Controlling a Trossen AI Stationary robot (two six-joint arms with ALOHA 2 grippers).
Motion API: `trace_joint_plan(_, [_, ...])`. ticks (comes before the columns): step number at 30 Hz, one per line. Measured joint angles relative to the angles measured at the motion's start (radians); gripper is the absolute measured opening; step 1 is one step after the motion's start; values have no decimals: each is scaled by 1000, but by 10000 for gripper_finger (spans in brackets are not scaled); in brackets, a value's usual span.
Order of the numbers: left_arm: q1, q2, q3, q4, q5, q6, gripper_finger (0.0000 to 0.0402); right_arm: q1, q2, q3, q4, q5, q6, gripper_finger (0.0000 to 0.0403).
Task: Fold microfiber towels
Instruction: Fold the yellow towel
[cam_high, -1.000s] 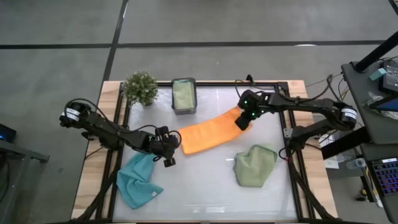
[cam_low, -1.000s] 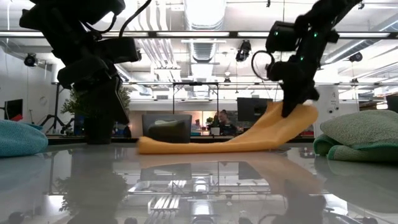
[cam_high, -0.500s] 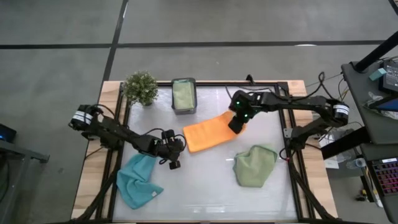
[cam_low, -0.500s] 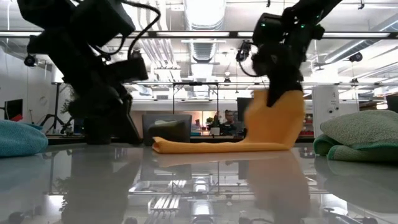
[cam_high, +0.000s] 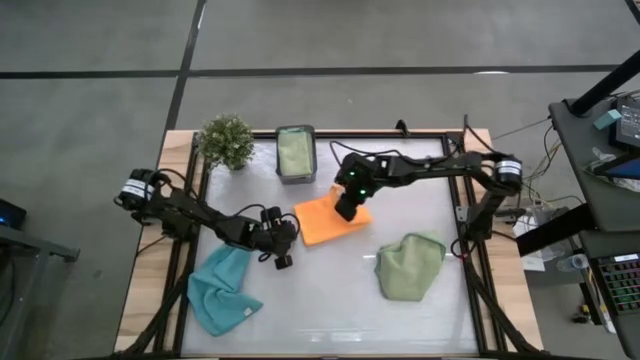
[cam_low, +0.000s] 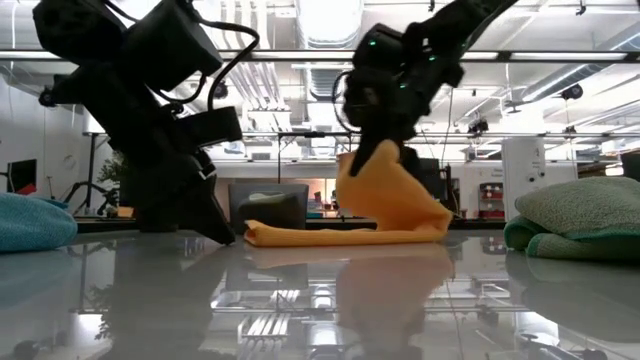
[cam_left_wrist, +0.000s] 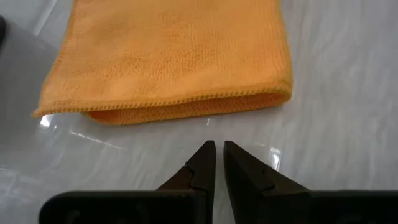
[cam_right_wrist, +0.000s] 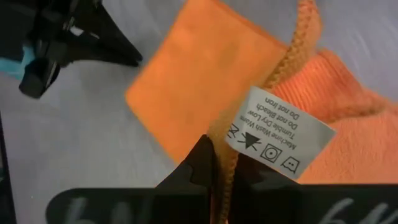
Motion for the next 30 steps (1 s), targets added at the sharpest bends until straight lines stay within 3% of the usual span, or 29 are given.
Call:
trace_joint_plan(16, [8,1,-3,30,-50,-4,19,30,231,184,43,0,-27,9])
trace_joint_plan(25, [9,1,-4,53,-62,-6,19,45,255,205,81,17,-16,11])
trace_joint_plan(30, [9,1,-4,58,-63,-7,19,51,255,202,105,25,-9,43])
